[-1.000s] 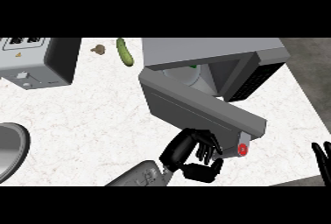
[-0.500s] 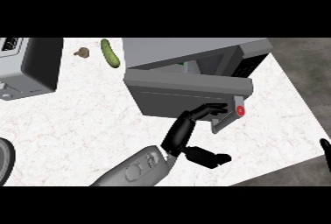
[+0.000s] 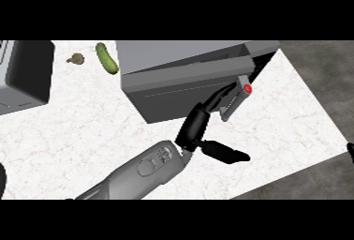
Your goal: Pick up the milk, place it into the microwave and close the microwave
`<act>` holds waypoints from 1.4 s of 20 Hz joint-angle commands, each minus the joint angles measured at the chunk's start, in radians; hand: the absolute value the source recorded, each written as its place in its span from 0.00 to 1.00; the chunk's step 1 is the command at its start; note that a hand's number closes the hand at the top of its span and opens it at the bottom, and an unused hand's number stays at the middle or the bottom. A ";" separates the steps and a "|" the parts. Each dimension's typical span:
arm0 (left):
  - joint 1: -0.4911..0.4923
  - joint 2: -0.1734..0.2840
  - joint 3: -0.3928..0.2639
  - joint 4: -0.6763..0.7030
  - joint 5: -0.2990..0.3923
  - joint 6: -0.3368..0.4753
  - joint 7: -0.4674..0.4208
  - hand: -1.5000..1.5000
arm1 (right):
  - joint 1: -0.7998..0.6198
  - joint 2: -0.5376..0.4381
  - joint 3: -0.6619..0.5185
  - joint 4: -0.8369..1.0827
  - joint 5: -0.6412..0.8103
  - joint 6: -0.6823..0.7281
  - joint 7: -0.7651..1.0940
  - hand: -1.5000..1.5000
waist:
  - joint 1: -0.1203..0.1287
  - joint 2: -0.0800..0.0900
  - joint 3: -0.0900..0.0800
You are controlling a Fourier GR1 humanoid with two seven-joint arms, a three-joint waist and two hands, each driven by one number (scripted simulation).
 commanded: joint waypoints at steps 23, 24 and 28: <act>-0.161 -0.001 -0.013 0.147 0.214 0.054 -0.124 0.00 | -0.116 -0.110 -0.052 0.004 -0.166 0.028 0.100 0.00 | -0.080 0.020 0.002; -0.156 -0.001 -0.022 0.148 0.220 0.062 -0.127 0.00 | -0.117 -0.123 -0.060 0.006 -0.175 0.029 0.110 0.00 | -0.079 0.016 0.001; -0.164 -0.001 -0.035 0.155 0.243 0.068 -0.146 0.00 | -0.131 -0.129 -0.060 0.009 -0.191 0.029 0.118 0.00 | -0.092 0.019 0.002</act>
